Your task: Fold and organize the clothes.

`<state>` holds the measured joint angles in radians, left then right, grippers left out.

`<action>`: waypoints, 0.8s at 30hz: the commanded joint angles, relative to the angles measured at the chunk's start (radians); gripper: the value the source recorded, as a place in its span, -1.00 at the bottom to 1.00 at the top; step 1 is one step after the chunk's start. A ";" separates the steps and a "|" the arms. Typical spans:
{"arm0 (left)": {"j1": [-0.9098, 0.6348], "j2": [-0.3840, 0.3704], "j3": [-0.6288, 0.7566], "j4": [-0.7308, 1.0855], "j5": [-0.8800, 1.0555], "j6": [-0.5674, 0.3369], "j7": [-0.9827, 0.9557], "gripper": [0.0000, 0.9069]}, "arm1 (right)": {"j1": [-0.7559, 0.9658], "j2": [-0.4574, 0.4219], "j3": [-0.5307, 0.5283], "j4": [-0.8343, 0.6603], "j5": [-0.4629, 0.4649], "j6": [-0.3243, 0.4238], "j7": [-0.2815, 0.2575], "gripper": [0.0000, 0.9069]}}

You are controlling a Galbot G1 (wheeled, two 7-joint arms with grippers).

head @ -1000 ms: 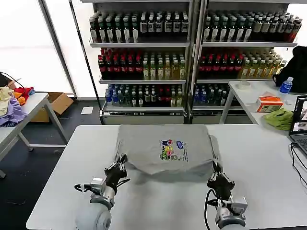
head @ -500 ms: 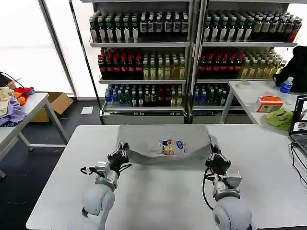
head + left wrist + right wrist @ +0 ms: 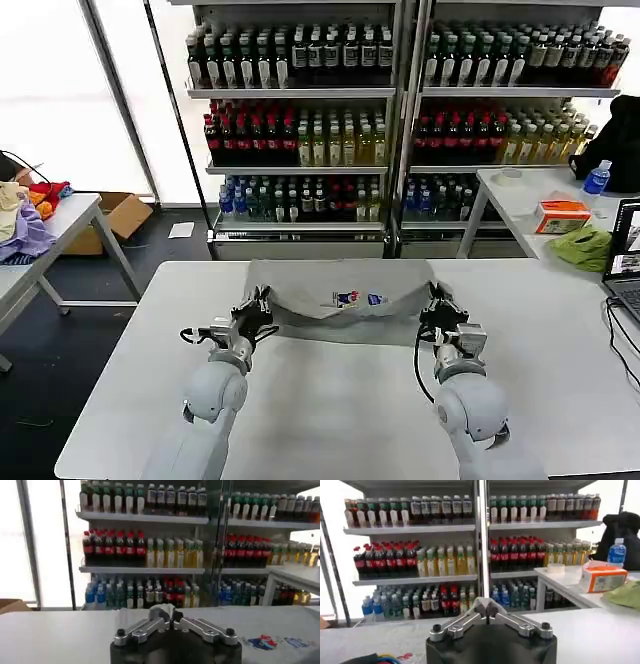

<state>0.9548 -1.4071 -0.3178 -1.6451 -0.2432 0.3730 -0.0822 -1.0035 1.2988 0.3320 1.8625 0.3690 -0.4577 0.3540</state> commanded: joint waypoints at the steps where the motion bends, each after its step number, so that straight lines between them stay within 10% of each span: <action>1: -0.064 0.001 0.008 0.093 -0.002 0.004 0.002 -1.00 | 0.078 -0.001 -0.010 -0.059 0.011 -0.011 0.000 -1.00; 11: -0.089 0.005 0.000 0.156 0.013 0.027 0.001 -0.96 | 0.111 0.019 -0.021 -0.147 0.022 -0.069 -0.009 -1.00; 12: -0.089 0.006 0.001 0.157 0.017 0.027 0.002 0.51 | 0.109 0.021 -0.022 -0.149 0.021 -0.072 -0.009 -1.00; 13: -0.087 0.006 0.000 0.156 0.021 0.027 0.002 1.00 | 0.104 0.026 -0.023 -0.154 0.020 -0.078 -0.007 -0.80; 14: -0.085 0.007 0.001 0.153 0.025 0.029 0.001 1.00 | 0.097 0.029 -0.024 -0.154 0.018 -0.079 -0.008 -0.36; 15: -0.084 0.008 0.001 0.151 0.031 0.032 0.001 1.00 | 0.090 0.031 -0.026 -0.152 0.013 -0.081 -0.009 1.00; 24: -0.083 0.013 0.000 0.130 0.048 0.055 -0.007 1.00 | 0.090 0.075 -0.017 -0.170 0.071 -0.101 0.096 1.00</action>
<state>0.8760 -1.3986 -0.3175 -1.5147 -0.2097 0.4080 -0.0851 -0.9218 1.3612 0.3178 1.7194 0.3945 -0.5398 0.3983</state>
